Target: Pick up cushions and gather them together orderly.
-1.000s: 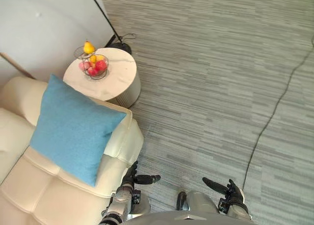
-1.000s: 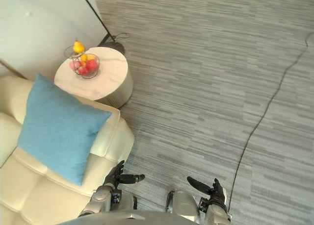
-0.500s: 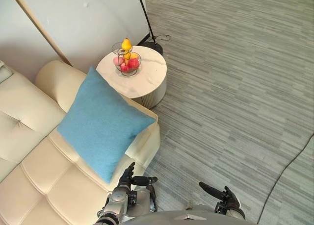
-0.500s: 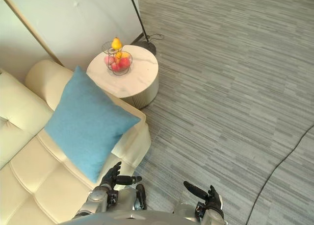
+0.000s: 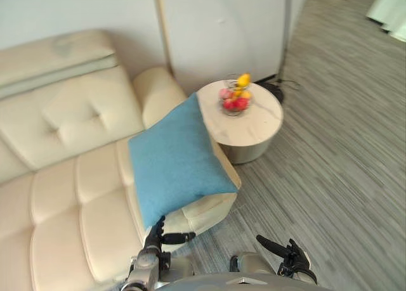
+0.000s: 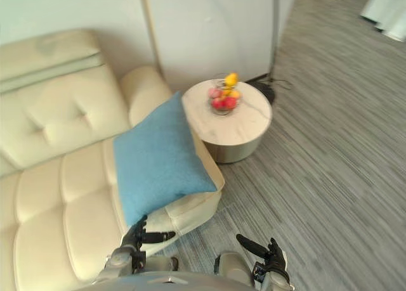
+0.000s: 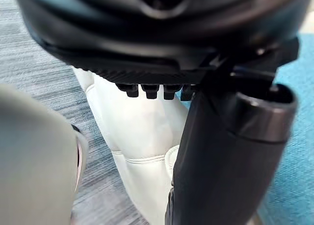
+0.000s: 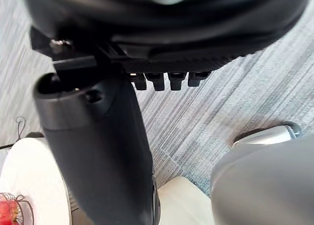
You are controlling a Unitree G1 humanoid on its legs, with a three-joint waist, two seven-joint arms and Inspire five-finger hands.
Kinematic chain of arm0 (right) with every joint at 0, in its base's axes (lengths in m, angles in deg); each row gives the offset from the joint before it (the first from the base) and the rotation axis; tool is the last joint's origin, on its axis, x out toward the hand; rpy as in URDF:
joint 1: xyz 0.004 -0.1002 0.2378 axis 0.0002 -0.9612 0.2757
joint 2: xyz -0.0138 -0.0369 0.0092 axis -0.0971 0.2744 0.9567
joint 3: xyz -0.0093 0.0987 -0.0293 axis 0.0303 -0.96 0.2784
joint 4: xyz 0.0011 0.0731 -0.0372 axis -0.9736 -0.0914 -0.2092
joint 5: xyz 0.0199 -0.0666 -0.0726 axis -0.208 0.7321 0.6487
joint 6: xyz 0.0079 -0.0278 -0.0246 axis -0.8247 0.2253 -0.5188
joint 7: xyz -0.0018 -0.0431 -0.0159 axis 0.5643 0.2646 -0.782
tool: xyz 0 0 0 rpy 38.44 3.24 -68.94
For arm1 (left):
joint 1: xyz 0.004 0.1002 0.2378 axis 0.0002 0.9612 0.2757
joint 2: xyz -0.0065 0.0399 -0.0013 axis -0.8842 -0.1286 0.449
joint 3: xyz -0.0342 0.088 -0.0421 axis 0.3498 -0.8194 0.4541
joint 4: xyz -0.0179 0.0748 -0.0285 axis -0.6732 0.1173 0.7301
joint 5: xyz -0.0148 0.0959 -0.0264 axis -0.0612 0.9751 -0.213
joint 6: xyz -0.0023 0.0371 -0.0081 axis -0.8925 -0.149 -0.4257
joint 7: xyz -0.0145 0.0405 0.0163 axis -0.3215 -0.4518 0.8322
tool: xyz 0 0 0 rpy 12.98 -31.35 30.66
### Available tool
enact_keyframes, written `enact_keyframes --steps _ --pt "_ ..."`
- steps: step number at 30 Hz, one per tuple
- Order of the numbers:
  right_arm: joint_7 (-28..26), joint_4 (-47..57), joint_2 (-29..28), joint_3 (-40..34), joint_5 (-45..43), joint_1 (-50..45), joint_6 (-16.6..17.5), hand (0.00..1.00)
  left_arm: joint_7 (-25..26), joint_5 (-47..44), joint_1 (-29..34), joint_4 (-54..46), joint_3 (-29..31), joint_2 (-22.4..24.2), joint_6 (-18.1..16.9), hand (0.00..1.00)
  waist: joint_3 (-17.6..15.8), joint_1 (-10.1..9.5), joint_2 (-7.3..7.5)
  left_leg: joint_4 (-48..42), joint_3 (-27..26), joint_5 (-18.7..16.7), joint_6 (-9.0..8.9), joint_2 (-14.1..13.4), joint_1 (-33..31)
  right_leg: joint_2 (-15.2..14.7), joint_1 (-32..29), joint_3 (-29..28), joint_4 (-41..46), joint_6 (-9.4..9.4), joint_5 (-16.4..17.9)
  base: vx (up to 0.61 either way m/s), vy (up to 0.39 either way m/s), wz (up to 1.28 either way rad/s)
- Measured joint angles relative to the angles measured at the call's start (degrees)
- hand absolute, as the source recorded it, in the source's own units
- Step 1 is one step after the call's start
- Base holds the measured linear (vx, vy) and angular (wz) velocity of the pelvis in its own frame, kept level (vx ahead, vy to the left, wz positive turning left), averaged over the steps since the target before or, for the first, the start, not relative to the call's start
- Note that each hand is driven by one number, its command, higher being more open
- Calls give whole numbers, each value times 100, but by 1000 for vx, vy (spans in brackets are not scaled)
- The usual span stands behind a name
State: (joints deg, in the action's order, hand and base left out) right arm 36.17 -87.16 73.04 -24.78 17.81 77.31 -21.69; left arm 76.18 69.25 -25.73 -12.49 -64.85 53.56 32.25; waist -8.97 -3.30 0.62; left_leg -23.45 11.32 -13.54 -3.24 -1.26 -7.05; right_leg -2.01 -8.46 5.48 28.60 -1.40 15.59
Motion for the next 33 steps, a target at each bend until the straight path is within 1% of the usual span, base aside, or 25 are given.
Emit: enact_keyframes --steps 1,3,5,6,7,8,10,11,12,15,16,17,18,20,22,23,25,26,27,28,29,30,31,32,33 --pt "-21 106 -30 60 2 1 8 100 0 9 12 -19 108 63 3 100 0 0 -31 91 63 52 -84 -99 -11 30 106 274 -152 25 -7 105 -258 82" --pt "-33 195 -91 70 9 -82 7 100 -19 58 40 -77 130 159 1 100 38 42 -93 242 4 146 -143 -250 -3 103 421 731 -468 76 -41 99 -222 110" --pt "-51 209 -115 75 12 -79 4 100 -26 57 76 -160 155 213 -4 100 40 21 -102 263 -71 232 -226 -291 -26 125 558 887 -534 77 -41 55 -113 73" --pt "-62 212 -136 75 12 -65 4 100 -39 57 85 -201 196 236 -5 100 45 21 -92 297 -198 298 -222 -306 -40 114 587 889 -539 78 -42 30 -56 79" --pt "-78 224 -189 73 11 -37 10 100 -67 57 92 -250 279 275 -19 100 45 40 -28 342 -534 424 -158 -359 -108 44 633 990 -592 84 -46 20 -36 68" --pt "-86 248 -210 72 12 -39 12 100 -75 57 82 -265 284 285 -19 100 37 49 -10 337 -750 445 -114 -390 -139 13 652 1058 -624 89 -50 3 1 80" --pt "-98 291 -213 63 13 -43 18 100 -92 59 43 -278 287 321 -40 100 17 44 -16 108 -2150 384 36 -772 -263 -55 751 1313 -723 87 -51 -8 43 62" --pt "-98 293 -211 63 13 -46 18 100 -91 58 43 -275 290 321 -40 100 20 44 -21 72 -2327 397 49 -814 -276 -67 774 1330 -729 86 -51 11 120 39" --pt "-103 297 -182 63 13 -41 16 100 -89 62 43 -262 291 311 -46 100 34 37 -18 23 -2469 431 110 -798 -307 -110 799 1314 -747 70 -59 12 126 26" --pt "-132 262 -188 71 16 -45 11 100 -84 93 17 -138 208 243 -46 100 77 58 22 258 -2409 558 204 -587 -270 -224 828 1296 -916 54 -96 -2 119 23" --pt "-132 196 -175 64 20 -45 5 100 -86 101 0 -31 183 187 -44 100 100 63 27 564 -2348 725 220 -455 -166 -262 880 1300 -1071 14 -205 -21 105 22" --pt "-132 156 -173 63 22 -51 4 100 -81 103 1 23 154 160 -44 100 137 70 40 742 -2338 814 217 -399 -117 -282 882 1299 -1137 6 -244 -31 85 22" --pt "-136 79 -162 61 26 -58 -7 100 -80 105 0 117 45 84 -42 100 184 73 59 1125 -2323 1030 252 -283 3 -322 884 1304 -1246 -6 -324 -43 69 17" --pt "-136 -67 -101 53 79 -42 -18 100 -84 109 8 267 -20 -23 -35 100 213 88 30 1982 -2307 1479 281 -105 273 -371 863 1309 -1396 -18 -443 -62 59 12" --pt "-122 -79 -70 49 136 -33 -52 100 -79 109 73 325 -22 -85 -35 100 218 115 16 2493 -2306 1713 307 -13 505 -409 843 1309 -1386 -36 -431 -76 40 4" --pt "-119 -80 -64 50 139 -30 -57 100 -78 109 90 351 -40 -103 -38 100 217 119 19 2580 -2307 1762 314 10 547 -423 832 1306 -1365 -63 -404 -60 55 4" --pt "-117 -86 -49 51 149 -5 -64 100 -71 102 129 374 -134 -174 -27 100 227 145 63 2764 -2307 1841 363 145 624 -547 722 1304 -1130 -166 -238 -32 63 9" --pt "-116 -98 -42 50 184 6 -82 100 -78 103 127 373 -166 -207 -27 100 227 154 104 2798 -2307 1840 367 239 630 -672 640 1300 -923 -264 -118 -3 86 16" --pt "-111 -98 -39 50 222 18 -88 100 -80 105 129 373 -174 -226 -27 100 200 184 151 2807 -2284 1814 401 313 675 -787 640 1301 -767 -414 -25 15 74 14" --pt "-110 -96 -36 52 249 22 -88 100 -76 105 133 372 -174 -234 -27 100 200 203 150 2811 -2247 1794 428 329 703 -835 648 1294 -673 -480 13 39 73 19" --pt "-113 -86 -25 56 250 17 -89 100 -59 109 165 378 -181 -232 -26 100 190 227 161 2820 -2151 1749 492 385 774 -860 546 988 -224 -499 -38 41 67 34" --pt "-126 -61 -36 57 249 50 -86 100 -46 110 157 379 -182 -226 -28 100 181 281 140 2795 -2008 1727 524 357 844 -792 284 472 344 -515 -159 85 103 44" --pt "-126 -68 -40 65 259 80 -88 100 -41 111 137 379 -181 -216 -28 100 171 317 119 2776 -1932 1722 529 331 848 -719 233 295 374 -443 -100 95 87 64" --pt "-127 -66 -55 78 282 82 -78 100 -33 112 117 378 -175 -222 -31 100 154 368 110 2718 -1777 1682 535 270 842 -538 225 -142 155 -294 -2 92 56 68" --pt "-127 -84 -65 111 297 75 -77 100 -21 115 150 378 -167 -236 -33 100 182 364 163 2626 -1674 1618 502 255 817 -425 226 -429 -267 -300 -33 69 -5 62"
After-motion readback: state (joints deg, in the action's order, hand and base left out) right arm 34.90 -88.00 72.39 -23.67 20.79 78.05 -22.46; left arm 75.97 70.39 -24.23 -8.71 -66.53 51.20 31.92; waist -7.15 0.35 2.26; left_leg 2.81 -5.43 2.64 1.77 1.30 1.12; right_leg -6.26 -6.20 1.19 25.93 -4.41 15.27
